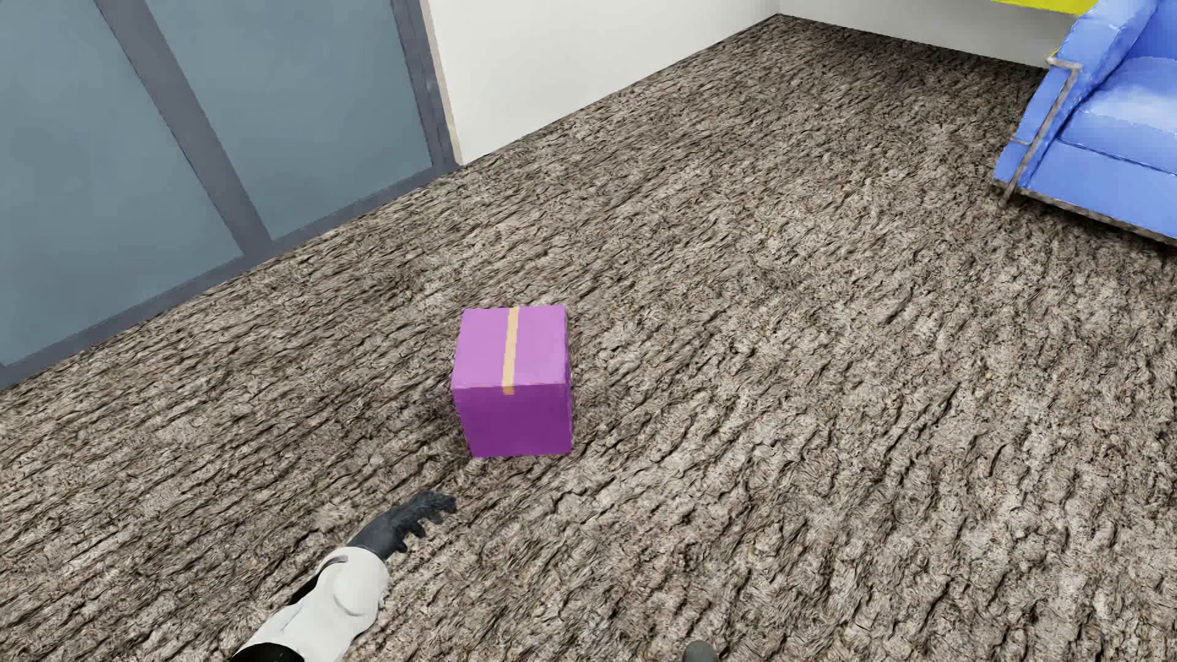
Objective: Take a seat on the box
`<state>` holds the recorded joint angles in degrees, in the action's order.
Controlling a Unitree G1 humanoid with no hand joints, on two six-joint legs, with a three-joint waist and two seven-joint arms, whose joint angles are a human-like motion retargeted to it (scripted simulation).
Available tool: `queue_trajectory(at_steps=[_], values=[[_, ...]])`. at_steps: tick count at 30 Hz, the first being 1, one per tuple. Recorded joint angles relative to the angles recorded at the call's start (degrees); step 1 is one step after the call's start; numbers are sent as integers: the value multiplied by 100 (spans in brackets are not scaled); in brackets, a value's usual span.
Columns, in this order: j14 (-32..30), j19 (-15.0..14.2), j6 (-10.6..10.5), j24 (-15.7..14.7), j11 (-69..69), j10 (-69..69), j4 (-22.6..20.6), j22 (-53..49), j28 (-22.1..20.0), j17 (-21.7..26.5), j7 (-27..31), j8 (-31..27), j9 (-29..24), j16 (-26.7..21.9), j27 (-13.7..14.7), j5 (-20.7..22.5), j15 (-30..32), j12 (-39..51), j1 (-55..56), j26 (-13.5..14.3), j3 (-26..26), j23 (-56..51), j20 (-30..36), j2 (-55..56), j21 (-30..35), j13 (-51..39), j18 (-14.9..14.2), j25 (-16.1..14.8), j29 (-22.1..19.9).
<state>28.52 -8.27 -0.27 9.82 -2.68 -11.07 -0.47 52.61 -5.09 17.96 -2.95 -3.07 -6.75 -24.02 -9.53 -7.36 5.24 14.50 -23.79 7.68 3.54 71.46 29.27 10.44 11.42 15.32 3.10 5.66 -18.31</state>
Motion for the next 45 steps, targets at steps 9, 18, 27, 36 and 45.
queue_trajectory(at_steps=[9, 18, 27, 36, 45], values=[[-776, 351, 116, 917, -817, -6327, 903, 887, 480, 301, 603, 660, -385, 520, 468, 180, -614, -774, 3099, -155, -624, -318, -610, -1728, 442, -1027, -443, 900, 317], [-1488, 642, 32, 616, -1709, -1399, -550, 1825, 225, 1451, 123, 1006, -560, 22, 779, 930, -1398, -2071, 3005, -406, -958, -802, -1640, -2900, 745, -2300, 1407, 220, -161], [-475, 494, 11, 313, -3653, -1510, -86, 320, 114, -6, 654, -229, -741, 243, 768, 174, -1770, -882, 2590, 44, -379, -864, -406, -185, 800, -1362, 231, 582, 136], [-306, 482, -97, 822, -3615, -3699, 227, -667, -72, 272, 1448, 20, -1541, 681, 360, 98, -2097, -333, 4861, -257, -633, -1578, 317, 455, 803, -1794, -147, 932, -455], [923, 473, -288, 254, -8597, -7038, 1279, -41, -488, 905, 1003, -432, -2963, -187, 647, -410, -3391, 422, 7773, -587, -434, -2320, -439, 4269, 494, -2241, -1127, 1172, -41]])
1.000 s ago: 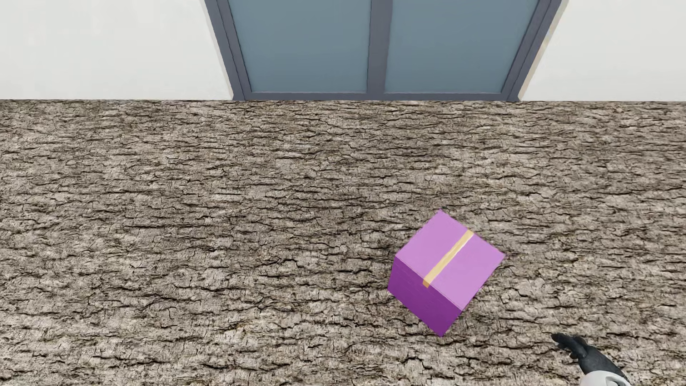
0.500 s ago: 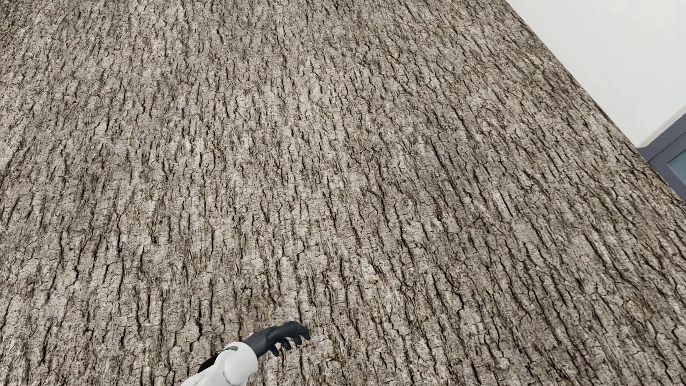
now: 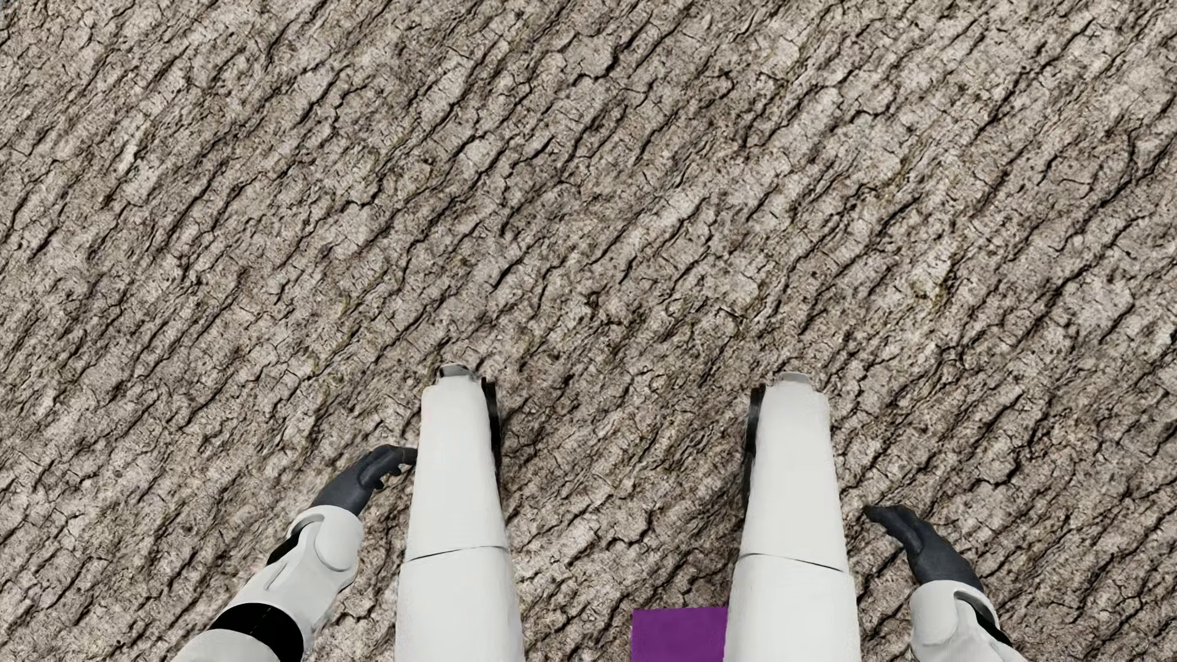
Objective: Take a seat on the box
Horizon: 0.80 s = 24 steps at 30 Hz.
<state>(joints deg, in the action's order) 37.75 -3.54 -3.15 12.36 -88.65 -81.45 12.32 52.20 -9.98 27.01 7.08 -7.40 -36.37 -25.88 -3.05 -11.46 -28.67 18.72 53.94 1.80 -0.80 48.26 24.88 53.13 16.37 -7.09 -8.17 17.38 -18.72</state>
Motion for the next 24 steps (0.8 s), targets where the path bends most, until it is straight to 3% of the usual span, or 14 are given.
queue_trajectory(at_steps=[2, 4, 5, 7, 9, 10, 12, 13, 15, 16, 17, 18, 21, 24], values=[[112, -118, -29, -114, -913, -899, -49, 62, -330, 94, 353, -127, -365, -113, -68, -117, -321, 178, 717, -17, -34, -158, 133, 415, -48, -155, -200, -82, -179], [136, -152, -31, -82, -1592, -1645, -115, -60, 86, 187, 586, -216, -608, -190, -237, -72, -503, 257, 1243, -158, -64, -218, -61, 752, 24, -306, -230, -24, -437], [150, -273, -11, -209, -1916, -1947, -132, -189, 50, 246, 735, -334, -696, -197, -148, -34, -680, 183, 1392, -62, -75, -267, -85, 846, 284, -353, -294, -309, -589], [115, -434, -5, -173, -2216, -2174, -110, -214, 64, 344, 781, -364, -922, -67, -301, -145, -795, 138, 1308, 23, -120, -237, -123, 709, 182, -608, -374, -196, -521], [16, -501, -19, -132, -2293, -2180, -89, -33, -70, 253, 711, -310, -1011, 157, -419, -339, -732, -6, 1056, 31, -73, -160, -160, 471, 124, -729, -471, -280, -739], [25, -468, -6, -167, -2361, -2243, 4, -123, -162, 242, 663, -296, -994, 216, -384, -314, -769, -174, 932, 109, -64, -129, -179, 374, 196, -716, -545, -308, -709], [121, -391, 3, 140, -2483, -2365, 96, 13, 206, 213, 610, -316, -918, 359, -382, -267, -743, -388, 661, 42, -49, 14, -365, 143, 328, -682, -585, -177, -594], [184, -347, 19, 217, -2545, -2419, 133, 186, 161, 151, 559, -331, -875, 469, -304, -255, -798, -476, 523, 67, -43, 220, -332, 29, 419, -706, -589, -200, -520], [331, -290, 21, 189, -2581, -2400, 241, 586, -62, -8, 513, -295, -818, 723, -437, -257, -875, -577, 206, -71, -41, 626, -276, -208, 673, -724, -659, -341, -656], [371, -260, 30, 49, -2585, -2376, 292, 781, -109, -140, 491, -267, -760, 819, -389, -271, -913, -593, 122, 220, -6, 930, -311, -246, 783, -823, -685, -396, -595], [407, -264, 52, -347, -2590, -2383, 324, 1000, -218, -217, 496, -270, -690, 975, -401, -276, -940, -542, 91, 98, -5, 1062, -451, -255, 798, -850, -699, -457, -545], [379, -233, 53, -475, -2568, -2401, 388, 1083, -469, -270, 512, -228, -671, 1042, -406, -250, -943, -559, 35, 23, -26, 1114, -500, -317, 798, -850, -895, -491, -545], [382, -258, 83, -427, -2550, -2398, 385, 1092, -553, -434, 487, -192, -678, 917, -537, -204, -858, -563, -179, 12, -3, 1283, -436, -481, 830, -821, -825, -514, -701], [367, -189, 40, 64, -2543, -2388, 327, 864, -409, -496, 490, -238, -682, 870, -445, -72, -886, -629, -325, -62, 36, 1373, -318, -609, 847, -755, -765, -429, -658]])
